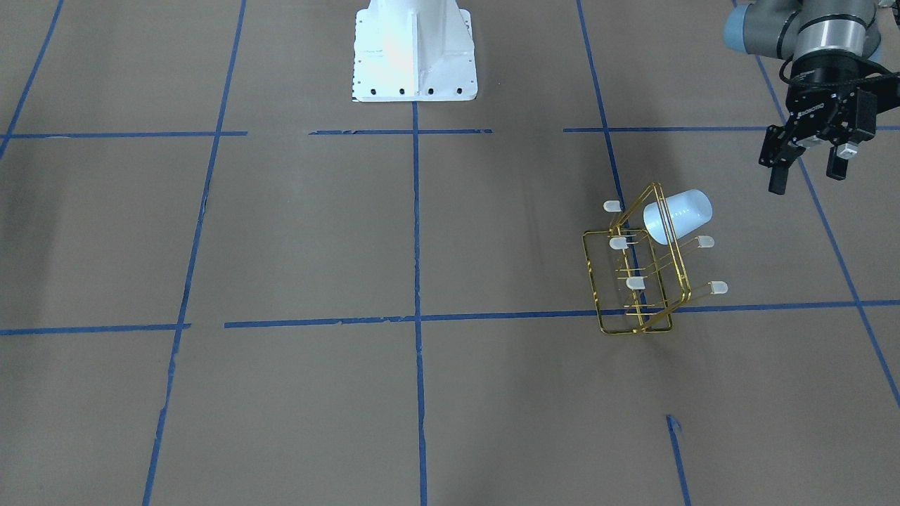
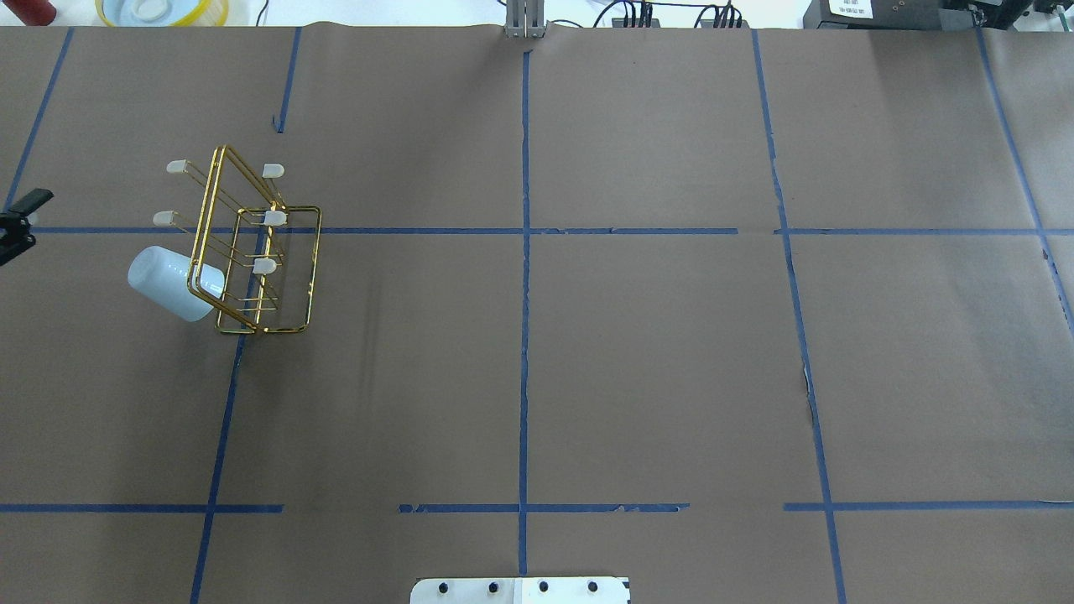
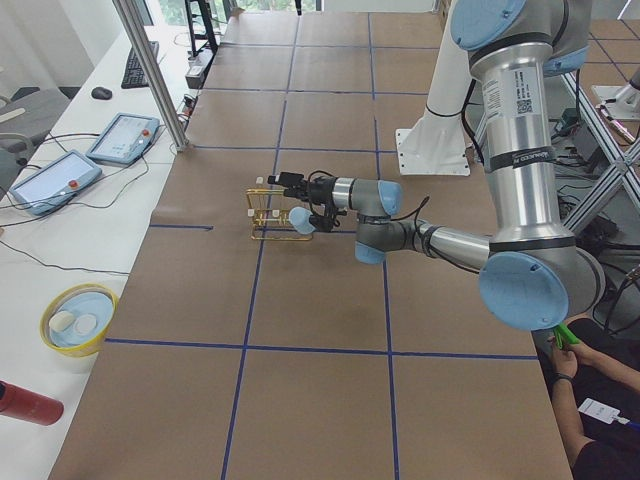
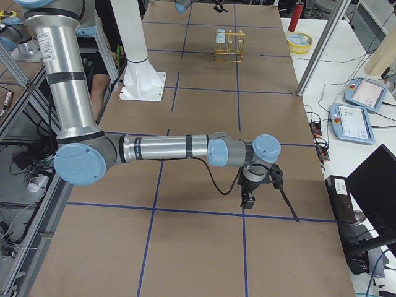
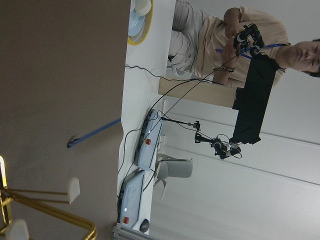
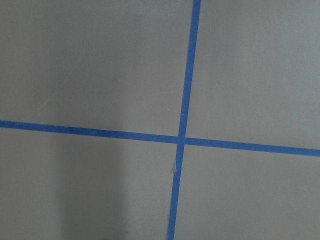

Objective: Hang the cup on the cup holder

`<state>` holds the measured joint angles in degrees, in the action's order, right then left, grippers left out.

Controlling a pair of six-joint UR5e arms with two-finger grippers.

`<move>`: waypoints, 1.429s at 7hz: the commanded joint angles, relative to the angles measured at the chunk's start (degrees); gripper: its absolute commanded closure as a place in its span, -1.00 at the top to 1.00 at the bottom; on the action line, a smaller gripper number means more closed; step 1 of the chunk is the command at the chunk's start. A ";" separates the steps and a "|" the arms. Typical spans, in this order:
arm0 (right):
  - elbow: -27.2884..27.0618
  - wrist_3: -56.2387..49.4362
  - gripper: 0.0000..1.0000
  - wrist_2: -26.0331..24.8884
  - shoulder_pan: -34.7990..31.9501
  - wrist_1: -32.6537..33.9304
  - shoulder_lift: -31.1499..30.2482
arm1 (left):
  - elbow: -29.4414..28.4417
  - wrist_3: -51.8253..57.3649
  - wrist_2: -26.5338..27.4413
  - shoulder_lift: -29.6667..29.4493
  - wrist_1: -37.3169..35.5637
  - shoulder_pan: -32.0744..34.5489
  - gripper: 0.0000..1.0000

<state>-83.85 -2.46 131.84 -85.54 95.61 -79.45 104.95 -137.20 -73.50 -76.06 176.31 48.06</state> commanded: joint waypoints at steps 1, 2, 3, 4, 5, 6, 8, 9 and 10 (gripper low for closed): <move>0.00 0.00 1.00 0.00 -0.06 0.01 0.00 | 0.07 18.01 -17.64 0.30 -8.48 14.36 1.00; 0.00 0.00 1.00 0.00 -0.06 0.01 0.00 | 0.07 29.42 -25.47 0.30 -14.01 21.05 1.00; 0.00 0.00 1.00 0.00 -0.06 -0.08 0.00 | -0.01 41.37 -30.34 0.47 -20.41 25.46 1.00; 0.00 0.00 1.00 0.00 0.02 0.01 0.00 | -0.01 51.15 -33.34 1.34 -25.18 28.99 1.00; 0.00 0.00 1.00 0.00 -0.06 -0.08 0.00 | -0.01 60.82 -38.59 1.61 -29.23 32.94 1.00; 0.00 0.00 1.00 0.00 -0.06 0.01 0.00 | -0.10 70.92 -43.78 1.62 -34.49 37.42 1.00; 0.00 0.00 1.00 0.00 -0.06 -0.08 0.00 | -0.72 95.59 -51.10 1.44 -48.96 43.32 1.00; 0.00 0.00 1.00 0.00 0.02 -0.08 0.00 | -0.98 105.11 -53.04 1.44 -55.31 45.52 1.00; 0.00 0.00 1.00 0.00 -0.06 -0.08 0.00 | -0.98 112.26 -53.15 1.53 -60.42 45.55 1.00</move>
<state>-83.85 -2.46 131.84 -85.58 95.54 -79.45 104.09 -35.52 -125.42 -74.59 123.05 92.42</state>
